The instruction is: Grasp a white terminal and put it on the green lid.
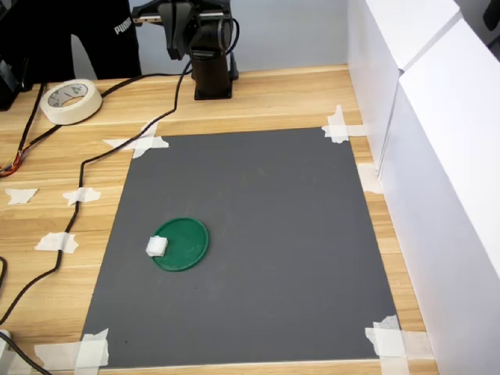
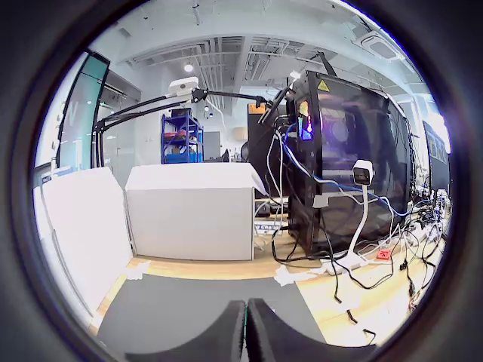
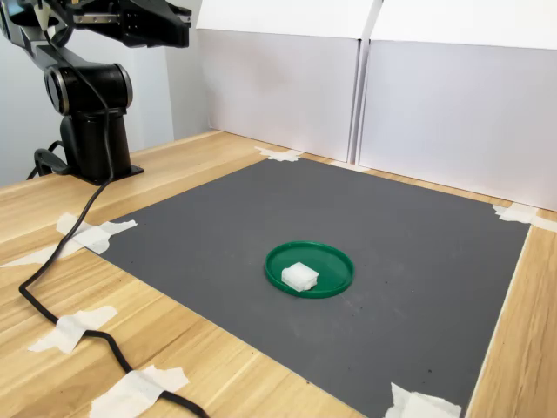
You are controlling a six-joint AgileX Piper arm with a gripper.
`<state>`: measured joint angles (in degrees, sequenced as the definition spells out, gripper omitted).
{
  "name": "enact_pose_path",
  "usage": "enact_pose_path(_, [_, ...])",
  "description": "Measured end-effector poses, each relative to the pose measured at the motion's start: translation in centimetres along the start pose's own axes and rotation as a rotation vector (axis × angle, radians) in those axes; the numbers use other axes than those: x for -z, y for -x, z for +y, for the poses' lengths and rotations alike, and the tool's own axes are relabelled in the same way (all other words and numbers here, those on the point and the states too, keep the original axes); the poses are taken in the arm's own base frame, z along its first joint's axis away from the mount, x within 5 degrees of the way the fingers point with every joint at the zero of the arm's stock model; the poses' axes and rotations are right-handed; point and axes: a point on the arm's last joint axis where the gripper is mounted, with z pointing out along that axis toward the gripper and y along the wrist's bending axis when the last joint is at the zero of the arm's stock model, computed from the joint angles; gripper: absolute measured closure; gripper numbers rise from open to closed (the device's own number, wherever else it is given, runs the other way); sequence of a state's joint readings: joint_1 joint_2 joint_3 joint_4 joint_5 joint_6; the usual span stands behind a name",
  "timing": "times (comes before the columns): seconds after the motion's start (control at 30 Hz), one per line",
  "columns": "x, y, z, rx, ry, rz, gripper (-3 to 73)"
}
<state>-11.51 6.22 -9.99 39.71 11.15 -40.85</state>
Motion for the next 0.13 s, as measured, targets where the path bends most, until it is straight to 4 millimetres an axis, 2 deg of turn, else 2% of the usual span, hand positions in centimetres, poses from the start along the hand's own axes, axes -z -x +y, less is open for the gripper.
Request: enact_pose_path(0.13, [0.11, 0.05, 0.01, 0.001, 0.0, -0.009, 71.1])
